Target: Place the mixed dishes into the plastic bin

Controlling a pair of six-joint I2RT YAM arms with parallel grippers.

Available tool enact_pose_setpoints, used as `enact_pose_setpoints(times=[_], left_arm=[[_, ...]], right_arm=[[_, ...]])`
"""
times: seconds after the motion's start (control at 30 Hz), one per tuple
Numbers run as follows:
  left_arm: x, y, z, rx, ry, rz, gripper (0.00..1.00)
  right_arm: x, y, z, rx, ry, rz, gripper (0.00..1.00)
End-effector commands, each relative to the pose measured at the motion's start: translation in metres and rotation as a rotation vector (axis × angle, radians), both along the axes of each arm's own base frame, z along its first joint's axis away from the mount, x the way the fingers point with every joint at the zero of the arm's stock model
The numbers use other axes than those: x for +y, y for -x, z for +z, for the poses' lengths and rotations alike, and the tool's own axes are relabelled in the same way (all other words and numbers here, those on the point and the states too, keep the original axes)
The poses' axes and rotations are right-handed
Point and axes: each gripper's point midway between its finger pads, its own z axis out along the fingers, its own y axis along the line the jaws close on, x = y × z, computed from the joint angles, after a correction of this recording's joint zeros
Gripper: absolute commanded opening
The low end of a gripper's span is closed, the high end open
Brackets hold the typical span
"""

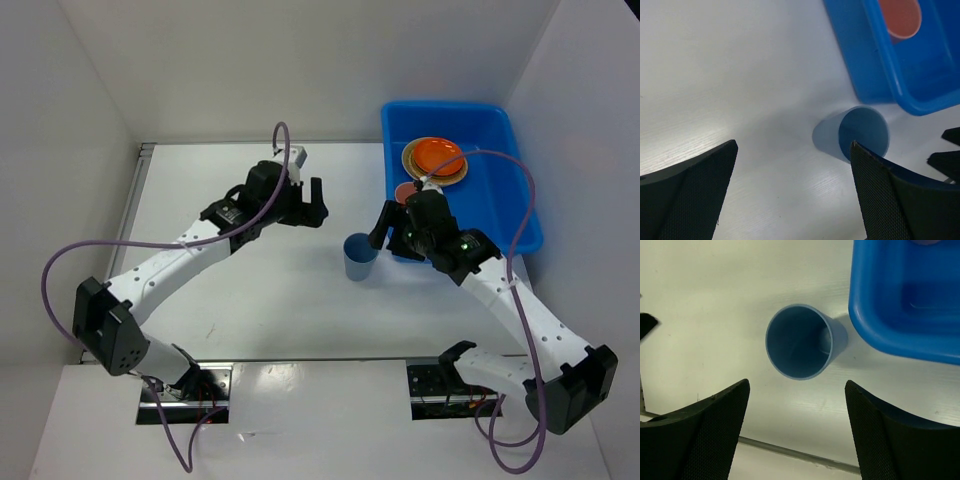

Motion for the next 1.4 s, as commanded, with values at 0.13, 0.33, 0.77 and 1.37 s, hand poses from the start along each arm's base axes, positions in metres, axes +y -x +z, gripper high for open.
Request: enact_pose_setpoints(times=[0.13, 0.33, 0.77, 1.37], left_arm=[[0.014, -0.001, 0.01, -0.031, 0.042, 0.053, 0.99], [0.017, 0.003, 0.003, -0.02, 0.034, 0.053, 0.99], [0.034, 0.005, 0.001, -0.014, 0.022, 0.089, 0.99], [0.056, 0.005, -0.001, -0.017, 0.036, 0.112, 0.99]], right_arm=[[-0.009, 0.011, -0.029, 0.047, 0.025, -0.058, 0.78], [-0.002, 0.002, -0.047, 0.073, 0.069, -0.073, 0.78], [0.006, -0.022, -0.087, 0.121, 0.133, -0.112, 0.61], [0.036, -0.036, -0.109, 0.155, 0.161, -0.071, 0.0]])
